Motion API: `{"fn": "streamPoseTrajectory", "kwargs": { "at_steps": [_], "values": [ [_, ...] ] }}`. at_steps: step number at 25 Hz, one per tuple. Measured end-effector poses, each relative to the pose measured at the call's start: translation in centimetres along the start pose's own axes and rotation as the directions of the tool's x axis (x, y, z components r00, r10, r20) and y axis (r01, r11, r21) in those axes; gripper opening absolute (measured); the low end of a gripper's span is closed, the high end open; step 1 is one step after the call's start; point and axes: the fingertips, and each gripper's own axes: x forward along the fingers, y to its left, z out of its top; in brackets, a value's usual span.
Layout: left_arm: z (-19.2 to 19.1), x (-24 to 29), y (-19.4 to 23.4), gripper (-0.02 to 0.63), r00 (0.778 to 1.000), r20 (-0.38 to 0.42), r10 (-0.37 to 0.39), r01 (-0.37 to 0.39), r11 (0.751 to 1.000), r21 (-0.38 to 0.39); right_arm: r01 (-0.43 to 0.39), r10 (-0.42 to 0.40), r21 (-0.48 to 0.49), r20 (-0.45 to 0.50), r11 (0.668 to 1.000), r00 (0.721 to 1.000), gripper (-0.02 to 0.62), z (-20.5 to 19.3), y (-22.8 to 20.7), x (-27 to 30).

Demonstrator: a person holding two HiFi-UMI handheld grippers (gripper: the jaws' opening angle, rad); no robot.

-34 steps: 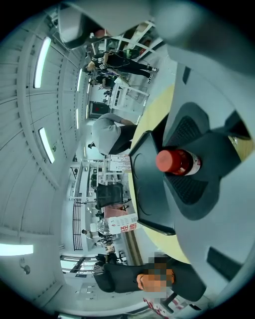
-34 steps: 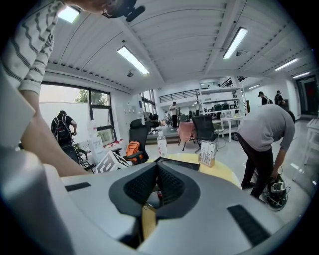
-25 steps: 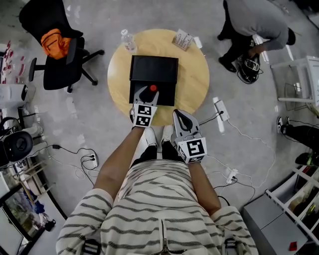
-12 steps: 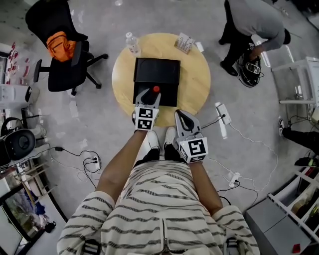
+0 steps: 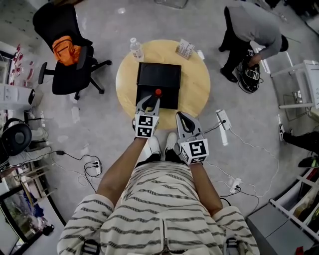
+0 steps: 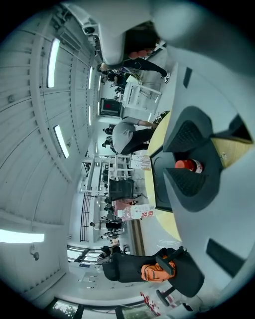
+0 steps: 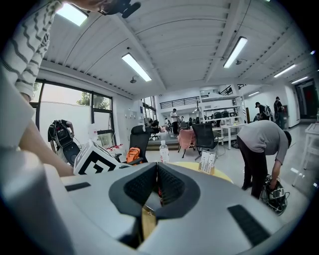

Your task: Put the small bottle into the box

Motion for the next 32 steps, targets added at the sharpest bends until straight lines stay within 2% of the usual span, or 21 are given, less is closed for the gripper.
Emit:
{"fn": "streamPoseTrajectory", "kwargs": {
  "at_steps": [10,15,26,32],
  "values": [
    [1.0,-3.0,-0.8,0.043,0.999,0.043,0.009,-0.009,1.000,0.001,-0.010,0.011,-0.011,0.028,1.000,1.000,0.020,1.0,0.5,-0.8],
    [1.6,-4.5,-0.8,0.025,0.998,0.064,0.027,-0.027,1.000,-0.003,-0.030,0.030,0.029,0.019,0.999,0.999,0.020,1.0,0.6,-0.7],
    [2.9,-7.4,-2.0,0.020,0.993,0.114,0.011,-0.009,1.000,-0.019,-0.075,0.072,0.070,0.033,0.995,0.997,0.020,1.0,1.2,-0.7],
    [3.9,-8.8,-2.9,0.021,0.989,0.147,-0.010,0.010,1.000,0.000,-0.076,0.074,0.074,0.033,0.994,0.997,0.020,0.9,1.2,-1.0]
  ]
}}
